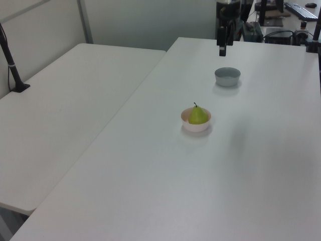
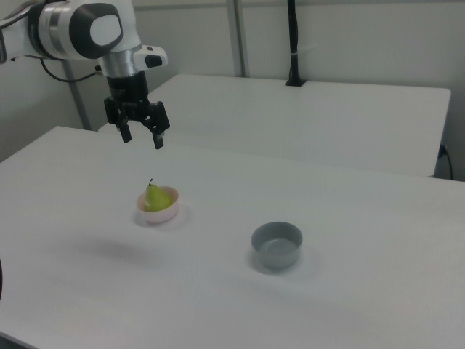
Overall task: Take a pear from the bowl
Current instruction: 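Lower the open gripper down over the green pear in the pink bowl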
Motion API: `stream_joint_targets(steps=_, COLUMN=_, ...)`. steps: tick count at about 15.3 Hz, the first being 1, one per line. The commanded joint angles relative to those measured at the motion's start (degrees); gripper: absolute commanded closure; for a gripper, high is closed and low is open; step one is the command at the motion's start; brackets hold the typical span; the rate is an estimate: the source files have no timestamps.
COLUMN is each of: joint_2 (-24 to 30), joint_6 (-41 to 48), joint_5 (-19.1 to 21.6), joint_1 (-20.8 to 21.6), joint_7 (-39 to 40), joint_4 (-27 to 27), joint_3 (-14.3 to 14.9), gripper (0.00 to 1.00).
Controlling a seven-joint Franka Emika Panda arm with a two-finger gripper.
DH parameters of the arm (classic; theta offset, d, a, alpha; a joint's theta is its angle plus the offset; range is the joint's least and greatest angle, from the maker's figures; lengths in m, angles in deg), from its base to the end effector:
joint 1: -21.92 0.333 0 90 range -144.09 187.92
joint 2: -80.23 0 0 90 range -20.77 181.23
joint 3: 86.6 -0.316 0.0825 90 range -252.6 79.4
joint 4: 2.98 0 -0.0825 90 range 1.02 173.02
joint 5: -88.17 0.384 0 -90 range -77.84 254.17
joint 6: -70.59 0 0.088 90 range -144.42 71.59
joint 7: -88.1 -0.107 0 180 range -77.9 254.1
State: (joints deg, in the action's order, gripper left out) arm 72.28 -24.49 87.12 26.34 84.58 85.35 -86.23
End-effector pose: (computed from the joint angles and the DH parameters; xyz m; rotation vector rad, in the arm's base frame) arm 0.6005 0.0409 0.5658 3.1209 0.0173 -0.0306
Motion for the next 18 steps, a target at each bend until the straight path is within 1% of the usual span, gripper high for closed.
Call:
stream_joint_targets(steps=1, joint_2=-2.3, joint_6=-4.1, joint_5=0.6, joint_1=3.4, joint_7=-1.4, joint_4=1.2, joint_3=0.4, gripper=0.0)
stream_joint_targets(steps=5, joint_2=-6.6, joint_6=-7.6, joint_5=-0.1, joint_1=6.3, joint_7=-6.3, joint_4=1.1, joint_3=0.5, gripper=0.0)
stream_joint_targets(steps=7, joint_2=-8.5, joint_6=-9.8, joint_5=-2.3, joint_1=7.5, joint_7=-8.0, joint_4=1.2, joint_3=0.4, gripper=0.0)
stream_joint_targets(steps=9, joint_2=-10.8, joint_6=-12.9, joint_5=-3.6, joint_1=8.2, joint_7=-8.3, joint_4=1.2, joint_3=0.4, gripper=0.0)
stream_joint_targets(steps=14, joint_2=-15.3, joint_6=-18.9, joint_5=-4.5, joint_1=8.4, joint_7=-8.2, joint_4=1.6, joint_3=0.4, gripper=0.0)
stream_joint_targets(steps=16, joint_2=-16.8, joint_6=-19.6, joint_5=-5.1, joint_1=9.4, joint_7=-8.3, joint_4=1.6, joint_3=0.4, gripper=0.0)
stream_joint_targets(steps=18, joint_2=-17.7, joint_6=-20.0, joint_5=-5.1, joint_1=9.4, joint_7=-8.3, joint_4=1.7, joint_3=0.4, gripper=0.0)
